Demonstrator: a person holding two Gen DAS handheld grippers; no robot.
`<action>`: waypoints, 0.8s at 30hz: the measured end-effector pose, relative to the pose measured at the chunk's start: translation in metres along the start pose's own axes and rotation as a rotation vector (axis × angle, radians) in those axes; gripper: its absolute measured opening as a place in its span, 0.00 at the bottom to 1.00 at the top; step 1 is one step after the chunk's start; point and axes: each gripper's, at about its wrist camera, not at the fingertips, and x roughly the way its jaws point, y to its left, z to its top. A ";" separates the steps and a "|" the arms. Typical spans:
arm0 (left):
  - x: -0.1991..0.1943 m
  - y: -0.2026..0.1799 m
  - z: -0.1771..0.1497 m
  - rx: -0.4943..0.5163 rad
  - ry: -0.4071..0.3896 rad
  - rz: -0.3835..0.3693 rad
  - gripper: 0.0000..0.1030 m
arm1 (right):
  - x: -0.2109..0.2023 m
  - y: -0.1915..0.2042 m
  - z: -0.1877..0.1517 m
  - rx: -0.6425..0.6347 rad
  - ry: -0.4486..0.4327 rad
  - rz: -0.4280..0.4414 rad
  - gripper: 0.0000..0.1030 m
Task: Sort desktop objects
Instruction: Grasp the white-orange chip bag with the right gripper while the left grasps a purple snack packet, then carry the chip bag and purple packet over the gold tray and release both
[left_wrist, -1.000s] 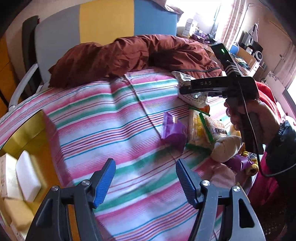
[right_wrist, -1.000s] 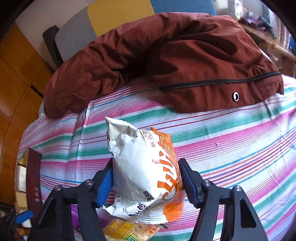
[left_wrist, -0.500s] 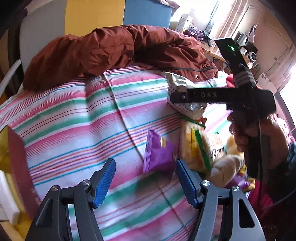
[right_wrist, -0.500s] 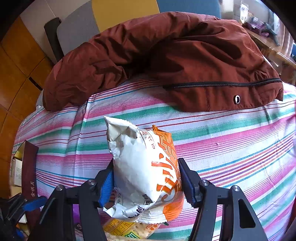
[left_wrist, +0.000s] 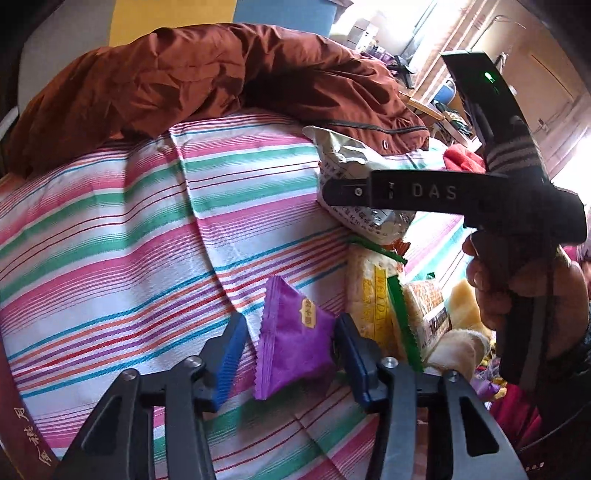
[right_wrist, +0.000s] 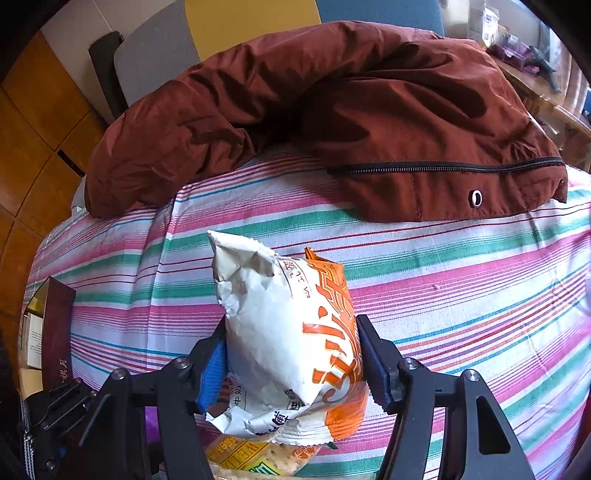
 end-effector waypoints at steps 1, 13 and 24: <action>-0.001 -0.001 -0.002 0.002 -0.002 0.000 0.42 | 0.000 0.001 0.000 -0.006 0.003 -0.002 0.62; -0.023 0.004 -0.019 -0.035 -0.061 0.013 0.29 | 0.000 0.025 -0.003 -0.125 0.008 -0.033 0.60; -0.033 0.002 -0.030 0.001 -0.042 0.053 0.28 | -0.007 0.043 -0.004 -0.179 -0.017 -0.024 0.60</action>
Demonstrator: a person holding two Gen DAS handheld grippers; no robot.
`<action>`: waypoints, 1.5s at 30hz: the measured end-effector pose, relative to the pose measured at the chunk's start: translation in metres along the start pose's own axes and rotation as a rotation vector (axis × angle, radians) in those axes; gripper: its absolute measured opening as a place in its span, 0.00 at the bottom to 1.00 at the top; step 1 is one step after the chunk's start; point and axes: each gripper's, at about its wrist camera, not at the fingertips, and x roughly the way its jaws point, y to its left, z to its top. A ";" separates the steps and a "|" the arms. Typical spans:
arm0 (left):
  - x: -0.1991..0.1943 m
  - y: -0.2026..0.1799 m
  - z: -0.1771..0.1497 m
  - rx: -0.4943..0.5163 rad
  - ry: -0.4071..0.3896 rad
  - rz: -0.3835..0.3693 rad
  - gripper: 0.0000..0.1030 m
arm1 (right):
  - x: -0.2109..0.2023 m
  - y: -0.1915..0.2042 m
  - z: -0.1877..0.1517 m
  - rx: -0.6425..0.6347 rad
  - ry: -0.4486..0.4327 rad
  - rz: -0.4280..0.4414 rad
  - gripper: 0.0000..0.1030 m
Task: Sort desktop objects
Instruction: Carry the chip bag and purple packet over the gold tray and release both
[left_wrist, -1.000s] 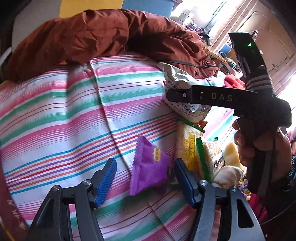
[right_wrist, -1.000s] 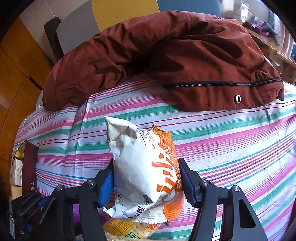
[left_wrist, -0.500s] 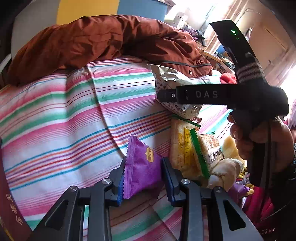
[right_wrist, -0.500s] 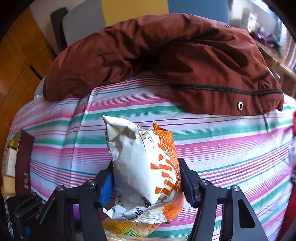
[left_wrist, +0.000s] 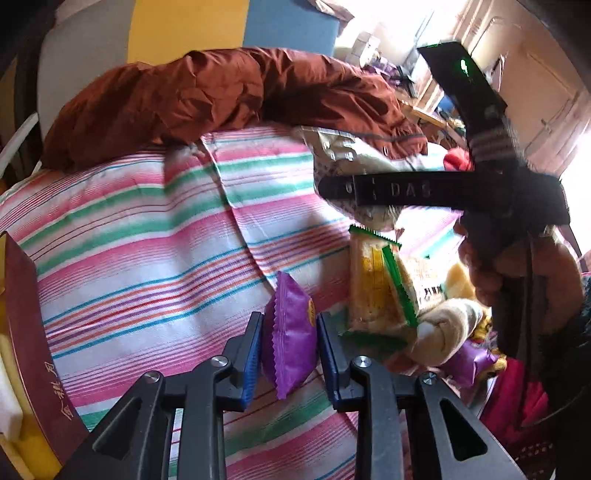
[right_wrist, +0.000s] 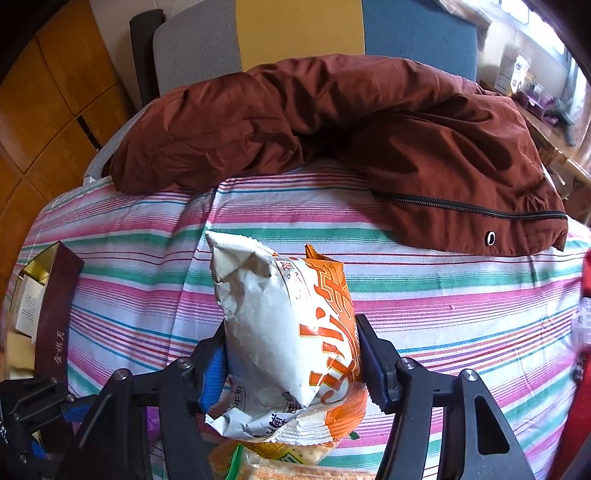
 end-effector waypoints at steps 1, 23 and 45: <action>0.002 -0.001 -0.001 0.000 0.007 0.006 0.30 | -0.001 0.000 0.000 0.002 -0.002 0.004 0.60; -0.081 0.020 -0.024 -0.092 -0.155 0.075 0.28 | -0.033 0.040 -0.001 -0.124 -0.069 0.083 0.60; -0.182 0.161 -0.116 -0.426 -0.290 0.276 0.28 | -0.066 0.215 -0.019 -0.296 -0.038 0.354 0.60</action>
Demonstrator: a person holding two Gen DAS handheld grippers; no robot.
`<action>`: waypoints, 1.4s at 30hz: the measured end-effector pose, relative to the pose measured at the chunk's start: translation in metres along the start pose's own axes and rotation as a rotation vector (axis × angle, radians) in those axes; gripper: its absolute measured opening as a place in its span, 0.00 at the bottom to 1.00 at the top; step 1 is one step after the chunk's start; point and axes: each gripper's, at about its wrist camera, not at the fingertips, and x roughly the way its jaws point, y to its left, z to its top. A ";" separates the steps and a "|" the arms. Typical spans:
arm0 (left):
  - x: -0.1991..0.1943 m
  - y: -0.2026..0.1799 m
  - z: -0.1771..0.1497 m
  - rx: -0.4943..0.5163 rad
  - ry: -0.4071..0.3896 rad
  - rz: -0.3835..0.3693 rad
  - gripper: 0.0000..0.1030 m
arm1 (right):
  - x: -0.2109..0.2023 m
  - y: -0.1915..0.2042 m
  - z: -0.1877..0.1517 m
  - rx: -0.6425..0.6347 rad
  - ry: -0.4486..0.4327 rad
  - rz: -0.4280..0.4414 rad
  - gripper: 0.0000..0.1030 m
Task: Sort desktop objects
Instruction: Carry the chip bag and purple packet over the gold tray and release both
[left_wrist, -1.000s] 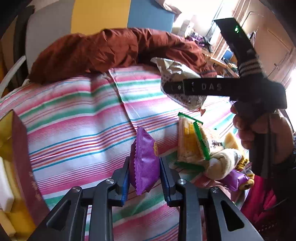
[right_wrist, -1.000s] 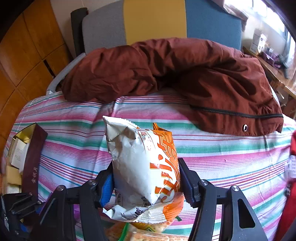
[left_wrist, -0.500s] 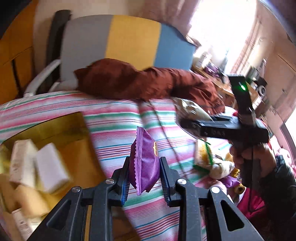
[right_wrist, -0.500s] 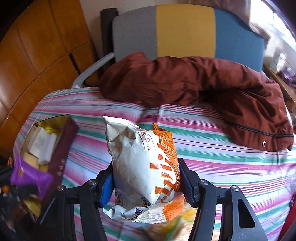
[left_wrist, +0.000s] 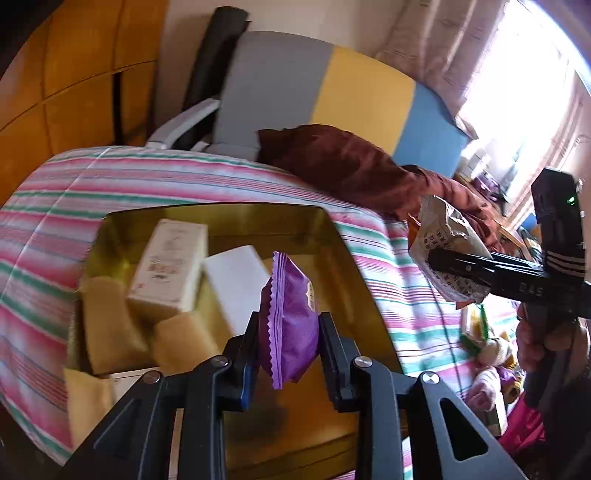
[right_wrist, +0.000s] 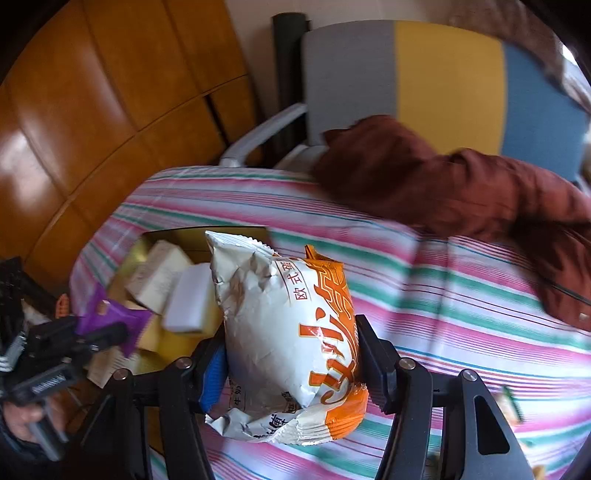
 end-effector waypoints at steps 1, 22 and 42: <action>0.001 0.006 0.000 -0.011 0.002 0.005 0.28 | 0.005 0.009 0.003 -0.008 0.005 0.015 0.60; 0.012 0.038 0.003 -0.056 -0.018 0.093 0.30 | 0.055 0.076 0.035 0.022 0.011 0.095 0.63; -0.042 0.019 -0.014 -0.004 -0.107 0.204 0.47 | 0.016 0.086 -0.032 -0.076 -0.001 0.038 0.73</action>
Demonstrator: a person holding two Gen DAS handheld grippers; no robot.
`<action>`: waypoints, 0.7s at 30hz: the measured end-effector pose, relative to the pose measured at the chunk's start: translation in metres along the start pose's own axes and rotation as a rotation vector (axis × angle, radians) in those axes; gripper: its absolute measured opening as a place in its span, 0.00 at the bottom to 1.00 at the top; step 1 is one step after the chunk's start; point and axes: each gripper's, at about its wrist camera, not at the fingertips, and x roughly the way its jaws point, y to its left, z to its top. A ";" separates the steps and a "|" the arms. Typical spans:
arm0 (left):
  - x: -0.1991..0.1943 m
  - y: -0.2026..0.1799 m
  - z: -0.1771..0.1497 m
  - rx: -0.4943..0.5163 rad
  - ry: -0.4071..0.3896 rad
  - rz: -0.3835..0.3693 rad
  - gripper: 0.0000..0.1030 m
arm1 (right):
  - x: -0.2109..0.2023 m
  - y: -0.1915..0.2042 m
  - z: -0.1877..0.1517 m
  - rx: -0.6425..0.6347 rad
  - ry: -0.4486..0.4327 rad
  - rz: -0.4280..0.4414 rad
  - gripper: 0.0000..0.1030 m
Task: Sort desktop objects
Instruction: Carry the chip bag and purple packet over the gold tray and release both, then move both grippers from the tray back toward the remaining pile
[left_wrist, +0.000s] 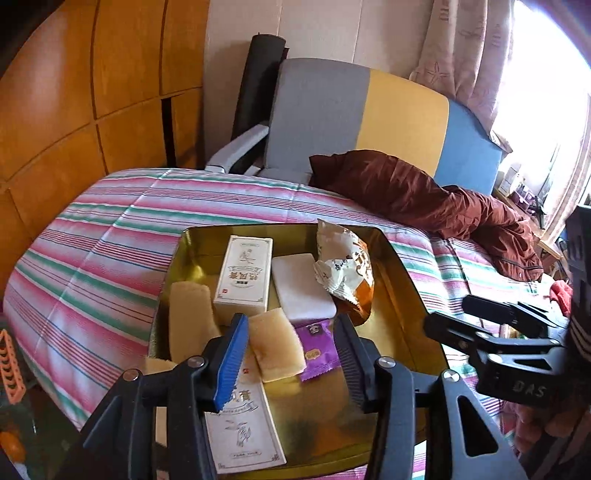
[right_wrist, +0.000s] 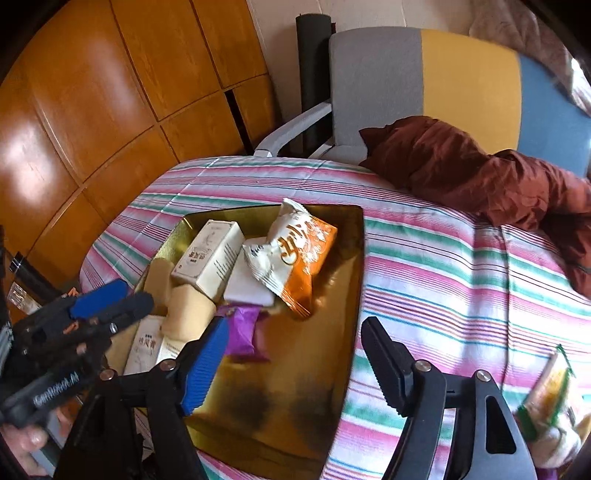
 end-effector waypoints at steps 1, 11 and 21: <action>-0.001 0.000 -0.001 0.001 -0.002 0.008 0.47 | -0.003 -0.001 -0.003 -0.005 -0.003 -0.003 0.74; -0.006 -0.006 -0.010 0.024 -0.001 0.026 0.47 | -0.031 -0.021 -0.032 -0.001 -0.010 -0.053 0.81; -0.005 -0.028 -0.020 0.066 0.032 -0.094 0.47 | -0.061 -0.068 -0.058 0.055 0.011 -0.091 0.86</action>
